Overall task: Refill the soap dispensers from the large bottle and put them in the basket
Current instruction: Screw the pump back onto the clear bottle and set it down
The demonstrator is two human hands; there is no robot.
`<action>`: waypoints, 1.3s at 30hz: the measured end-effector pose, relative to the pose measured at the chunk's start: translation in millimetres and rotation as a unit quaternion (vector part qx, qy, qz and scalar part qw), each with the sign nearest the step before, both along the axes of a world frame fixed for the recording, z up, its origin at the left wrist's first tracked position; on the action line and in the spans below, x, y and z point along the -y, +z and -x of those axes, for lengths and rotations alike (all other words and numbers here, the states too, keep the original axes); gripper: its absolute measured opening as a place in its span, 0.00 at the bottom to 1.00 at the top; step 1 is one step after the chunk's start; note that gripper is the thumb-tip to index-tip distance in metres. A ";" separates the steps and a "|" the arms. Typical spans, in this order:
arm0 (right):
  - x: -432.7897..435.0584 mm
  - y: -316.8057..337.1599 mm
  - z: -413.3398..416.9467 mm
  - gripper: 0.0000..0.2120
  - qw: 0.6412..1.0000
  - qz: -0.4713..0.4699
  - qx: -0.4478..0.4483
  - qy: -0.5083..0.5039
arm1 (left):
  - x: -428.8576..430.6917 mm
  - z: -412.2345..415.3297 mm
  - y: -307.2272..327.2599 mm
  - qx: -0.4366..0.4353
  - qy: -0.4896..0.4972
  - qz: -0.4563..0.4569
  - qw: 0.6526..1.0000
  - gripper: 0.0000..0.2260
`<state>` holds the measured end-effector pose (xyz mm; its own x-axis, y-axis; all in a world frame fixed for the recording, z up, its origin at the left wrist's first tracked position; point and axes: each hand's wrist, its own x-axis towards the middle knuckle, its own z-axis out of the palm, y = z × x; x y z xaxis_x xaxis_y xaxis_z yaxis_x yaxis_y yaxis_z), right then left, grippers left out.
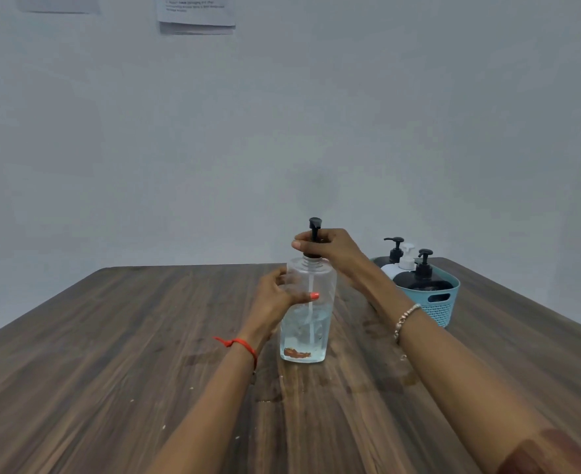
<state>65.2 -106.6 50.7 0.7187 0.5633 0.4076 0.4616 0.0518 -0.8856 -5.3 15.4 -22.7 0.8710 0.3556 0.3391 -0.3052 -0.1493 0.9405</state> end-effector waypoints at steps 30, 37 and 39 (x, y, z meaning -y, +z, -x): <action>-9.7 -13.4 23.8 0.09 0.979 -0.139 0.042 -0.144 | 17.3 5.4 3.9 0.000 0.036 0.038 0.999 0.17; 9.9 -8.3 6.8 0.15 0.999 -0.028 0.020 -0.029 | 14.9 6.2 6.1 0.001 0.033 0.028 0.999 0.23; 9.5 -8.5 6.6 0.15 0.998 -0.041 0.024 -0.037 | 15.6 3.3 6.0 0.004 0.037 0.027 0.999 0.23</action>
<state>58.6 -116.1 42.2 0.7360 0.4724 0.4849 0.5084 0.0872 -0.8567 -8.6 -0.2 -16.7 0.8385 0.4373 0.3251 -0.3029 -0.1219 0.9452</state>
